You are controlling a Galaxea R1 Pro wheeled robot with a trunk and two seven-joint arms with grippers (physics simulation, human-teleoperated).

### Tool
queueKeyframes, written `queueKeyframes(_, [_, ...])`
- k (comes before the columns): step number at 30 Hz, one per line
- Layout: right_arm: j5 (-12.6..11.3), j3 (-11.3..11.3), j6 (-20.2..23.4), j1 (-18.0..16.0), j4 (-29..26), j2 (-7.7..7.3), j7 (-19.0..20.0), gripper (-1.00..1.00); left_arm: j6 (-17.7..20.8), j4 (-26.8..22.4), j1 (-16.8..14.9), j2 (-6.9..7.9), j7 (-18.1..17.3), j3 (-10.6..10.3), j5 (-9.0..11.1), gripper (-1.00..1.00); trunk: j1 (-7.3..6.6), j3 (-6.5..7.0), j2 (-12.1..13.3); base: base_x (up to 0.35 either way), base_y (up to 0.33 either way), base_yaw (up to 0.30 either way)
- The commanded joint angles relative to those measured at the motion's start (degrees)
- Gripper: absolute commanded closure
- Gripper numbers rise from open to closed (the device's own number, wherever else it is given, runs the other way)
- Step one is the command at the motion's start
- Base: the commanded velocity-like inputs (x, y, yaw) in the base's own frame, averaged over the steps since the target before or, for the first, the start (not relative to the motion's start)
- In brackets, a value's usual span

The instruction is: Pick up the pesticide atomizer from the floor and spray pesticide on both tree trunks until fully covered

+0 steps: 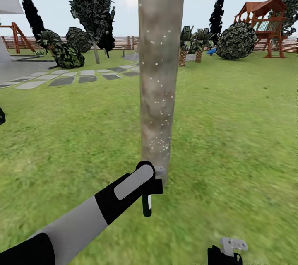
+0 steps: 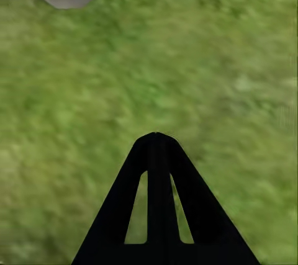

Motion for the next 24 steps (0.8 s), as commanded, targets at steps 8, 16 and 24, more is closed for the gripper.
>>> queueKeyframes(8, [-0.5, 0.1, 0.1, 0.0, -0.1, -0.07, -0.5, 1.00, 0.6, 0.0, 0.0, 0.01, 0.5, 0.0, 0.2, 1.00, 0.00, -0.04, 0.0, 0.000, 0.334, -0.211])
queueKeyframes(16, [-0.5, 0.1, 0.1, 0.0, -0.1, 0.01, -0.5, 1.00, 0.4, 0.0, 0.0, 0.01, 0.4, 0.0, 0.2, 1.00, 0.00, -0.04, 0.0, 0.000, 0.334, -0.207])
queueKeyframes(24, [-0.5, 0.1, 0.1, 0.0, -0.1, 0.02, -0.5, 1.00, 0.0, -0.1, 0.0, 0.01, 0.4, 0.0, 0.2, 1.00, 0.00, -0.04, 0.0, 0.000, 0.334, -0.109])
